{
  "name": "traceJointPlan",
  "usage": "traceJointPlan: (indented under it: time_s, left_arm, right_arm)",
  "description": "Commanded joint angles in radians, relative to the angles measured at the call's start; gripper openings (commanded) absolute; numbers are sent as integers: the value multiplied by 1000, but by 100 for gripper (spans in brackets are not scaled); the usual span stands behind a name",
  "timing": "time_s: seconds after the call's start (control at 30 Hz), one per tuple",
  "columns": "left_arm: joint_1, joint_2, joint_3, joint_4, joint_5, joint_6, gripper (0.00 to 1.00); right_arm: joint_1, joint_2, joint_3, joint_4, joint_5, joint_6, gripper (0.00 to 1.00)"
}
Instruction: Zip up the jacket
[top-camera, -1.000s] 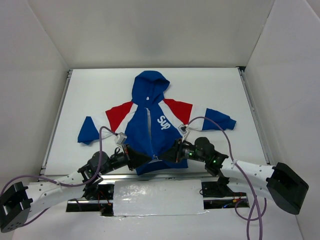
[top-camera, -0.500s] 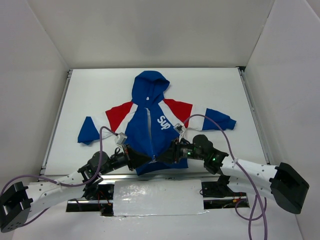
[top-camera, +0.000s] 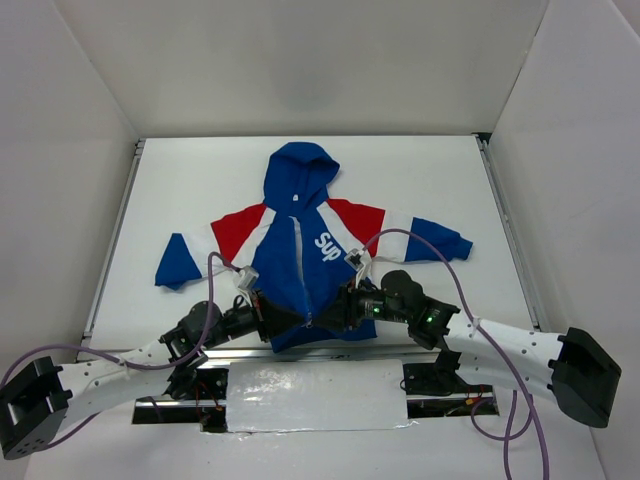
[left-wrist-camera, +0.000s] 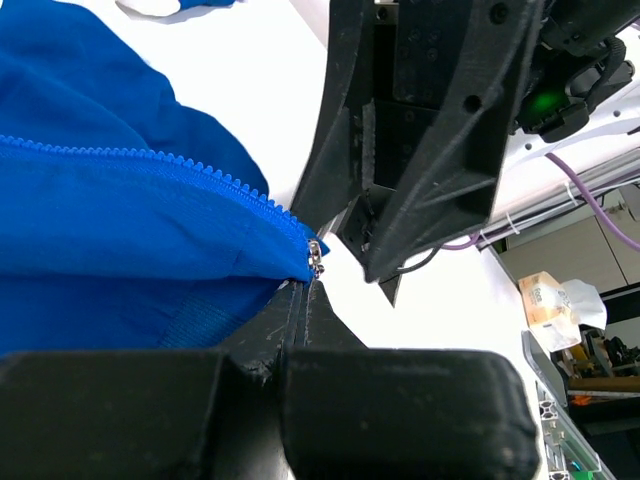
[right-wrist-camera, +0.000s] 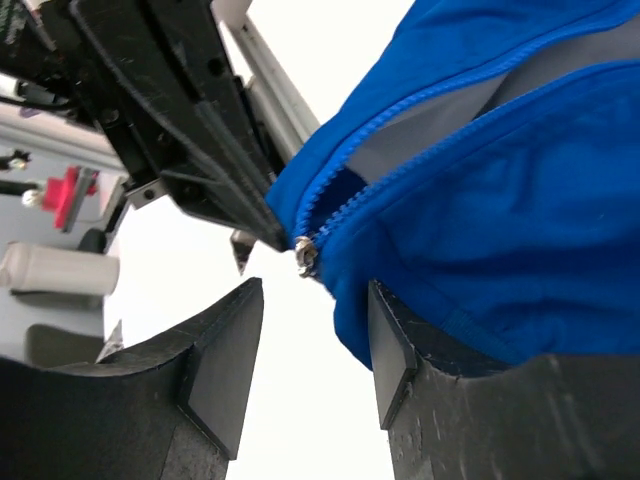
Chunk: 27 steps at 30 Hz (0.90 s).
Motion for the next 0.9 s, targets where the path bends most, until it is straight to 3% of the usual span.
traceJointPlan:
  time_s: [0.0, 0.17, 0.4, 0.57, 0.87]
  left_arm:
    - [-5, -8, -126, 108, 28, 35, 0]
    - [-5, -30, -133, 98, 26, 34, 0]
    - [-4, -53, -138, 86, 32, 31, 0]
    - [-5, -62, -143, 80, 25, 31, 0]
    - [-5, -65, -152, 80, 15, 27, 0]
  right_arm:
    - [4, -16, 52, -40, 68, -50, 53]
    - [-3, 11, 9, 108, -5, -7, 36]
    - [-6, 47, -5, 242, -71, 30, 36]
    - [-8, 44, -5, 257, -82, 31, 25]
    - [-16, -13, -39, 268, -91, 28, 29]
